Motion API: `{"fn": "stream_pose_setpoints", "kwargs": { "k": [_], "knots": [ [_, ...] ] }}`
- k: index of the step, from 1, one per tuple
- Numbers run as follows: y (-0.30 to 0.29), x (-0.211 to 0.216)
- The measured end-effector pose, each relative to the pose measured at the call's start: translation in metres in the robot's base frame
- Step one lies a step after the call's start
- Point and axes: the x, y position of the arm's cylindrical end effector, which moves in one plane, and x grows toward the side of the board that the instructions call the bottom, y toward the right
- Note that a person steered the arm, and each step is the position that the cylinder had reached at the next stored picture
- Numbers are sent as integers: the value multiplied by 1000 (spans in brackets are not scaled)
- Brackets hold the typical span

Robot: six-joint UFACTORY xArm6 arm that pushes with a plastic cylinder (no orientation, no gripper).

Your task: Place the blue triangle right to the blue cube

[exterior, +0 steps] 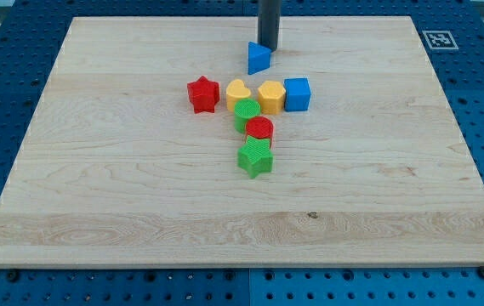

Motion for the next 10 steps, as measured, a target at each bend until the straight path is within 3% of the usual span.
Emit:
{"fn": "stream_pose_setpoints", "kwargs": {
  "k": [3,5,6,9,10],
  "knots": [
    [21,23],
    [17,12],
    [-6,-19],
    [-127,29],
    [-106,29]
  ]
}}
